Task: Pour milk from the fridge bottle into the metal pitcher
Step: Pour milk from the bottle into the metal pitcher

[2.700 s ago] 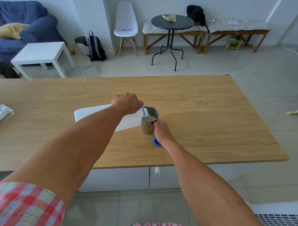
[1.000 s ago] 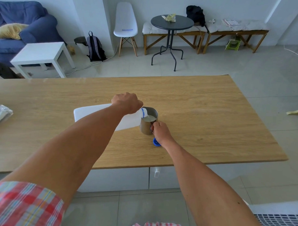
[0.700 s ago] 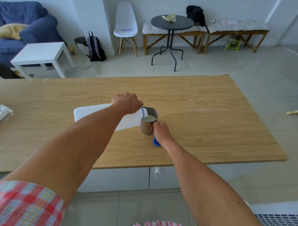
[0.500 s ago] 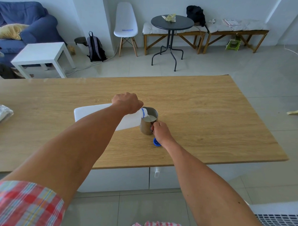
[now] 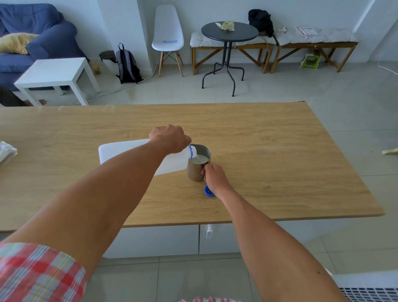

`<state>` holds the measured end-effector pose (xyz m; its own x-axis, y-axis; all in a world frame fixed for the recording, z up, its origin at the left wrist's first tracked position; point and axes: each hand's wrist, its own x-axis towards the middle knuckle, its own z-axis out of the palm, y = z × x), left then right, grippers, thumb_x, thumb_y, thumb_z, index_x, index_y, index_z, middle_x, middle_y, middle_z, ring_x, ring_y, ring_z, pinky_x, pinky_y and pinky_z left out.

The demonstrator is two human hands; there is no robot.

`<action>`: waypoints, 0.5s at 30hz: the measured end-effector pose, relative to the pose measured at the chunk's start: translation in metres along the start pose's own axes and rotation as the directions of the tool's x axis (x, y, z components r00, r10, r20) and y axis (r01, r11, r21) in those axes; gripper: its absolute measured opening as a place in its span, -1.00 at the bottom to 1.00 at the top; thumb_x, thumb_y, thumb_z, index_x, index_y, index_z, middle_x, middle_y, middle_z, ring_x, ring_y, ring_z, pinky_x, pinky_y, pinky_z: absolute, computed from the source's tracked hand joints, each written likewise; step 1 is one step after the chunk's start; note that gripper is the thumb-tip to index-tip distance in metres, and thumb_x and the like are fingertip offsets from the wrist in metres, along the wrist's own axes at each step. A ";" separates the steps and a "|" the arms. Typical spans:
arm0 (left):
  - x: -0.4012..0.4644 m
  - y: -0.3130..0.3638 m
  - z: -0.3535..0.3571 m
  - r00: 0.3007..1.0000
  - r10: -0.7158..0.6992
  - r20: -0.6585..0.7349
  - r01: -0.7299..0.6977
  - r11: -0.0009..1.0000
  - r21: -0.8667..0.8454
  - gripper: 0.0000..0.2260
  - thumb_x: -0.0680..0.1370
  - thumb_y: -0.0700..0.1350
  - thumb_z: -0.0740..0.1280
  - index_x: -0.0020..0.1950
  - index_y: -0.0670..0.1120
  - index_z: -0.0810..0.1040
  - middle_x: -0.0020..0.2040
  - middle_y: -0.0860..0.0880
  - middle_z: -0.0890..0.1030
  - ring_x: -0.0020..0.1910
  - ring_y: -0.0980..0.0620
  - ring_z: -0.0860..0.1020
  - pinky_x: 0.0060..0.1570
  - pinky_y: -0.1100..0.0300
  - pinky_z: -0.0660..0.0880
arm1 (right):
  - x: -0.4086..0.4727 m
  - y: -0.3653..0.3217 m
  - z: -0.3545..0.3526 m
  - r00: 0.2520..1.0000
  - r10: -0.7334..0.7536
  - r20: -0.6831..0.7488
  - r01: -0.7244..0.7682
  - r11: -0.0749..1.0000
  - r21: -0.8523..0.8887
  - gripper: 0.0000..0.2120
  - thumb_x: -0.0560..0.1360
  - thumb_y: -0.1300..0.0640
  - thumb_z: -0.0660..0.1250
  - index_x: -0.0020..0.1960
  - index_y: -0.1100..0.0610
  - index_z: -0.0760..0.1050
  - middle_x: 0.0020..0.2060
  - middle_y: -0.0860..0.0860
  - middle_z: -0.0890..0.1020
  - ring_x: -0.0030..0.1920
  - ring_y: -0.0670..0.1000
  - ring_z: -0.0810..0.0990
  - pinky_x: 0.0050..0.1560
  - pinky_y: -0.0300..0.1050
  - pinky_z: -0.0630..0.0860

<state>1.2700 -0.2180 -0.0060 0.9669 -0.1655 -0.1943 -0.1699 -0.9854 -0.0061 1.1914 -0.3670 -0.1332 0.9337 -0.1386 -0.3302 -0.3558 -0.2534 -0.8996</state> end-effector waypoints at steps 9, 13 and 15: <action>0.000 0.000 0.000 1.000 -0.012 0.003 0.012 1.000 -0.001 -0.70 0.62 0.04 0.14 -0.20 -0.08 0.48 -0.18 -0.07 0.56 -0.27 -0.04 0.49 -0.30 0.13 0.32 | 0.001 0.001 0.000 1.000 0.002 0.002 -0.002 1.000 -0.009 -0.71 0.65 0.15 0.06 -0.19 0.13 0.43 -0.34 0.01 0.43 -0.31 -0.01 0.35 -0.26 -0.09 0.28; -0.001 0.001 -0.001 1.000 -0.010 0.002 0.010 1.000 0.005 -0.69 0.62 0.05 0.13 -0.20 -0.09 0.48 -0.18 -0.07 0.55 -0.23 -0.07 0.52 -0.27 0.13 0.34 | 0.001 0.002 0.000 1.000 0.000 -0.003 0.000 1.000 -0.004 -0.70 0.64 0.15 0.06 -0.22 0.13 0.43 -0.35 0.01 0.44 -0.31 0.00 0.35 -0.26 -0.08 0.28; -0.001 0.002 -0.002 1.000 -0.013 0.007 0.013 1.000 0.006 -0.70 0.63 0.05 0.13 -0.18 -0.08 0.48 -0.18 -0.07 0.55 -0.22 -0.07 0.52 -0.27 0.13 0.34 | 0.001 0.002 0.000 1.000 -0.005 -0.002 0.005 1.000 -0.003 -0.70 0.64 0.16 0.06 -0.22 0.13 0.42 -0.36 0.01 0.43 -0.31 -0.01 0.35 -0.26 -0.09 0.28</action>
<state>1.2690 -0.2194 -0.0042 0.9676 -0.1519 -0.2015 -0.1581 -0.9873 -0.0149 1.1915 -0.3674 -0.1348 0.9352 -0.1393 -0.3255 -0.3516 -0.2569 -0.9002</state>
